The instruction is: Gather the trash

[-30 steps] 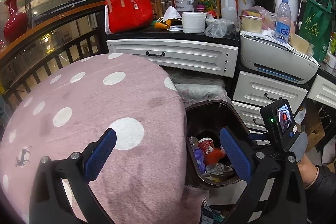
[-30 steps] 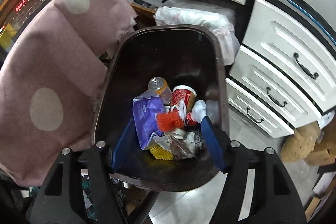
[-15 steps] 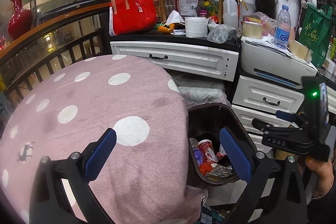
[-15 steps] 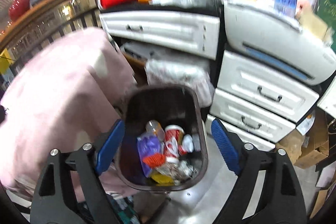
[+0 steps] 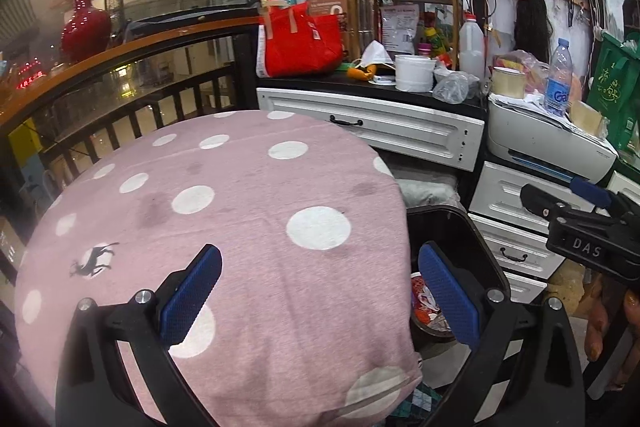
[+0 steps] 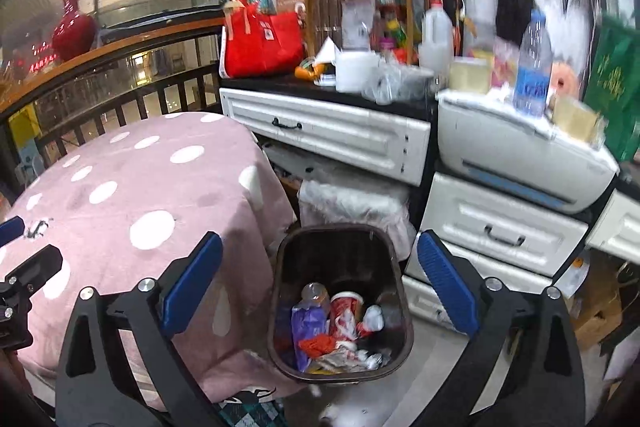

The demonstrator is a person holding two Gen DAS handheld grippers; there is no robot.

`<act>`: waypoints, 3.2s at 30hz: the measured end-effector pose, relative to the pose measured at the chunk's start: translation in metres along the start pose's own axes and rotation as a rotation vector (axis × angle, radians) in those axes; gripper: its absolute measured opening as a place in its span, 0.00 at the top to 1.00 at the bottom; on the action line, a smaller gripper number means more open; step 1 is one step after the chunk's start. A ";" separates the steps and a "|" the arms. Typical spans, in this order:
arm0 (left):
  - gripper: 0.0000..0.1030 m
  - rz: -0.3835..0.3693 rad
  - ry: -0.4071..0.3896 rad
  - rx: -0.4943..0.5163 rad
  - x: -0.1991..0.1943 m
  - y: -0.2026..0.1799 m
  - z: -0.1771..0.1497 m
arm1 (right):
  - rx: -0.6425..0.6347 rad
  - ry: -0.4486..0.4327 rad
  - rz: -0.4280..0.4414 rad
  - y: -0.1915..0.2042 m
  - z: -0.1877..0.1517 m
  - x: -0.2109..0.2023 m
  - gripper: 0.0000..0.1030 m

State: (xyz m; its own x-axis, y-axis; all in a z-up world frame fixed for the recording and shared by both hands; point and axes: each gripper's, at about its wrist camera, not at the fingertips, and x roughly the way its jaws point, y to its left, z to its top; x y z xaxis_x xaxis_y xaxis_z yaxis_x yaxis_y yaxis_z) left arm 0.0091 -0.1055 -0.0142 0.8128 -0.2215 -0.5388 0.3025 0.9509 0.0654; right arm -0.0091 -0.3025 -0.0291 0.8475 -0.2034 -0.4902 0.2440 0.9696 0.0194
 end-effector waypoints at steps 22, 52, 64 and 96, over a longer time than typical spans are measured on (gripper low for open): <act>0.05 0.074 -0.150 -0.088 -0.047 0.027 -0.009 | -0.007 -0.200 0.032 0.023 -0.021 -0.070 0.05; 0.05 0.077 -0.144 -0.092 -0.045 0.033 -0.012 | 0.017 -0.169 0.031 0.016 -0.022 -0.063 0.05; 0.05 0.077 -0.134 -0.096 -0.041 0.034 -0.017 | 0.022 -0.163 0.032 0.018 -0.024 -0.062 0.05; 0.05 0.078 -0.127 -0.094 -0.041 0.033 -0.017 | 0.024 -0.158 0.033 0.020 -0.026 -0.061 0.05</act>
State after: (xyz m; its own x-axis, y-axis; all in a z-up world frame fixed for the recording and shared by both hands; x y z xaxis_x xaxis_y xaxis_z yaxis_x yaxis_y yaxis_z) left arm -0.0225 -0.0617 -0.0045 0.8900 -0.1665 -0.4244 0.1934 0.9809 0.0208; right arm -0.0687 -0.2675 -0.0212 0.9185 -0.1918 -0.3458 0.2238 0.9731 0.0548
